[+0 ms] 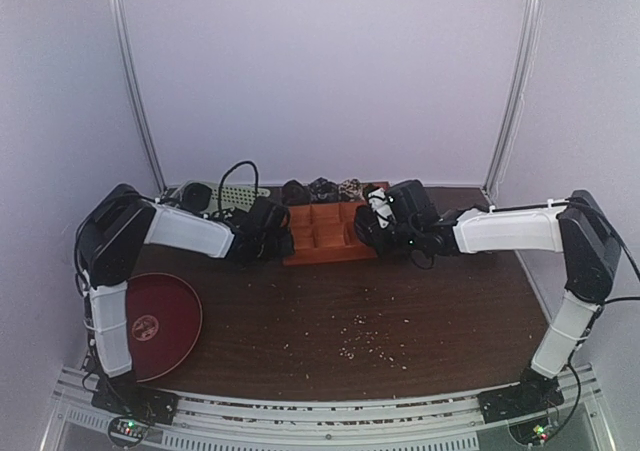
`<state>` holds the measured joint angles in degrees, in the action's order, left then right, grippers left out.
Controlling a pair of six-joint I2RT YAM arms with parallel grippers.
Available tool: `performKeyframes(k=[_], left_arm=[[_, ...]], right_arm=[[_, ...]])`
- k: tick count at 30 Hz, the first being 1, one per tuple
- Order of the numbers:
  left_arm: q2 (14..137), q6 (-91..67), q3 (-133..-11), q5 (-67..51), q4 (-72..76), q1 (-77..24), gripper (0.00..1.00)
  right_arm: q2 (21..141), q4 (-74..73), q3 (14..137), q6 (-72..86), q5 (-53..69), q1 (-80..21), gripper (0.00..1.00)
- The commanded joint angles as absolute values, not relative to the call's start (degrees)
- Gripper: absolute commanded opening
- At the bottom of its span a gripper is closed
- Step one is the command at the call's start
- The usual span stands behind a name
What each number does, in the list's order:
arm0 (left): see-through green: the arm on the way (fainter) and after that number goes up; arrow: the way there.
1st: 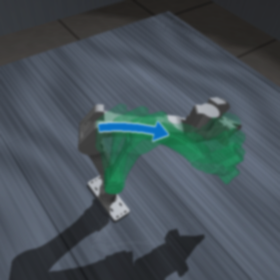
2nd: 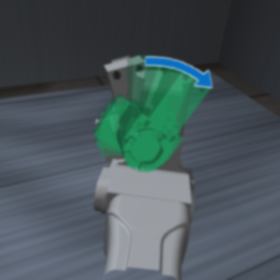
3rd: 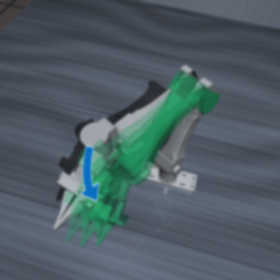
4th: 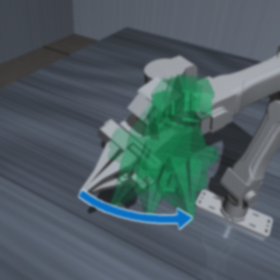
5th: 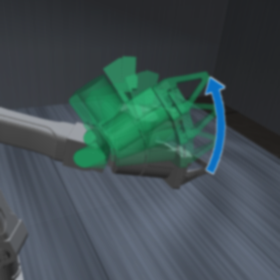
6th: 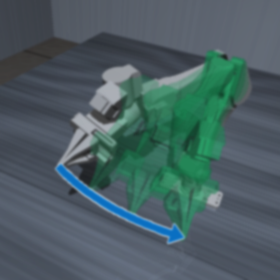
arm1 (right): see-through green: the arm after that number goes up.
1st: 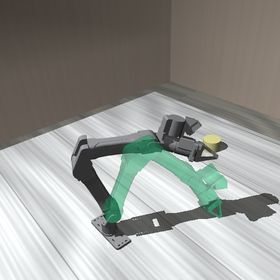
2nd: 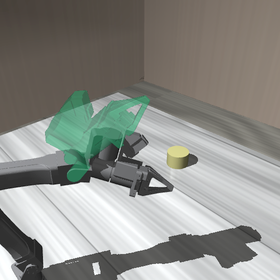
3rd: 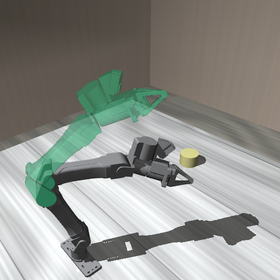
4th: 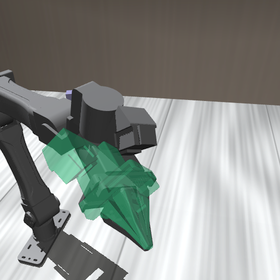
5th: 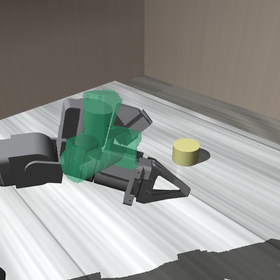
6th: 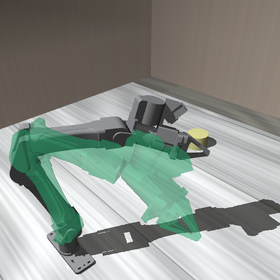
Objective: Roll the ties
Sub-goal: Move the storage box to the center of the board, then place the tie in the storage box.
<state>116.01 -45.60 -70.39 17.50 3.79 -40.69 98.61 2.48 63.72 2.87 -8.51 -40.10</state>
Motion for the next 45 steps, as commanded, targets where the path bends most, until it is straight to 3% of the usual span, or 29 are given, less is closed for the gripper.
performKeyframes(k=[1, 9, 28, 45], left_arm=[[113.3, -46.3, -66.4, 10.2, 2.9, -43.1, 0.1], [111.9, -45.0, -66.1, 10.4, 1.8, -43.1, 0.19], [112.0, -45.2, -64.2, 10.0, 4.4, -43.1, 0.2], [111.6, -45.1, -63.8, 10.3, 3.9, -43.1, 0.2]], right_arm=[[102.6, 5.2, 67.8, 1.0, -8.5, -39.2, 0.41], [109.5, 3.9, 71.8, -0.4, -6.6, -37.1, 0.41], [118.3, 1.1, 77.3, -4.6, -3.6, -35.0, 0.4], [119.9, -14.9, 81.8, -12.0, 5.4, -33.3, 0.39]])
